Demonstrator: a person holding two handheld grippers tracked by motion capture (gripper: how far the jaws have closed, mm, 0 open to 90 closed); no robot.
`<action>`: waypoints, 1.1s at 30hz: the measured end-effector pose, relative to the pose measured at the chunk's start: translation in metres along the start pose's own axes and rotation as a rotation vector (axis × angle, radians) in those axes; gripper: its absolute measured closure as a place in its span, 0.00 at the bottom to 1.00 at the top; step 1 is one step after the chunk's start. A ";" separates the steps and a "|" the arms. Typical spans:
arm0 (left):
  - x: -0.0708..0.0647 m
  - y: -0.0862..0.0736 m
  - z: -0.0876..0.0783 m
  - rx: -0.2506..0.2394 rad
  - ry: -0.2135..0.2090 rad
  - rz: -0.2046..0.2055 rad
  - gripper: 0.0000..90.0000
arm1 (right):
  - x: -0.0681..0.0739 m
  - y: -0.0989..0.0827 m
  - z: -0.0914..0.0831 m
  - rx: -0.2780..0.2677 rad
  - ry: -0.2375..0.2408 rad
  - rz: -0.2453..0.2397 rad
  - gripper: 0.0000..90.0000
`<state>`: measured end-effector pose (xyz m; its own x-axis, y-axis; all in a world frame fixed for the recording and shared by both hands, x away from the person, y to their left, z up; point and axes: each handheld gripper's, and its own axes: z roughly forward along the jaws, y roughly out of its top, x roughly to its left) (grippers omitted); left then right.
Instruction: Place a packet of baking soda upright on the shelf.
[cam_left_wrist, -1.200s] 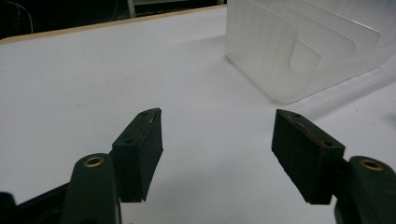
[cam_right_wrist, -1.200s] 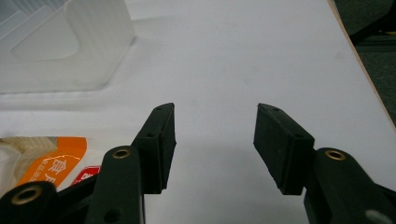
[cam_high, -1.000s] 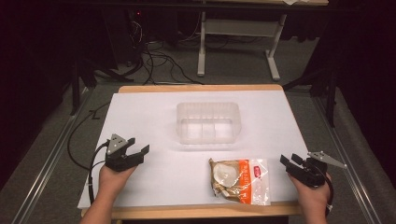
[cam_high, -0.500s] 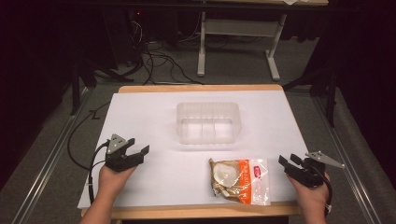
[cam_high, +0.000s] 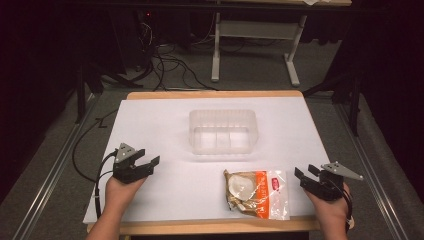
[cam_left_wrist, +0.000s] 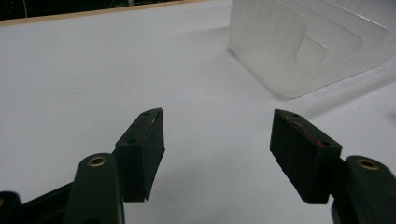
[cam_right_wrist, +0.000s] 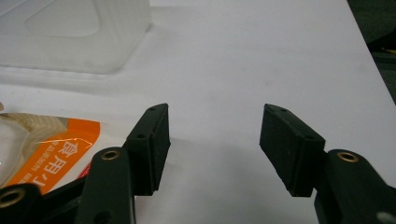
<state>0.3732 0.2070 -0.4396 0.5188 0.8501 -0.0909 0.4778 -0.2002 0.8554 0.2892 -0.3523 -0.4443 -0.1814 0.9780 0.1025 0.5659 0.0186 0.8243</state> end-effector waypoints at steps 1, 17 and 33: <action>0.000 0.000 0.000 -0.001 0.000 0.000 0.40 | 0.002 0.000 0.000 -0.001 -0.001 -0.009 0.48; -0.002 -0.001 0.000 -0.002 0.003 0.022 0.37 | 0.031 -0.001 0.007 0.063 0.130 -0.048 0.29; -0.004 -0.001 0.001 0.004 -0.008 0.038 0.37 | 0.033 -0.012 0.029 0.227 0.234 0.019 0.31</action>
<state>0.3708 0.2032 -0.4405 0.5418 0.8382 -0.0626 0.4604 -0.2337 0.8564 0.2997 -0.3139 -0.4674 -0.3343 0.9049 0.2635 0.7310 0.0724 0.6785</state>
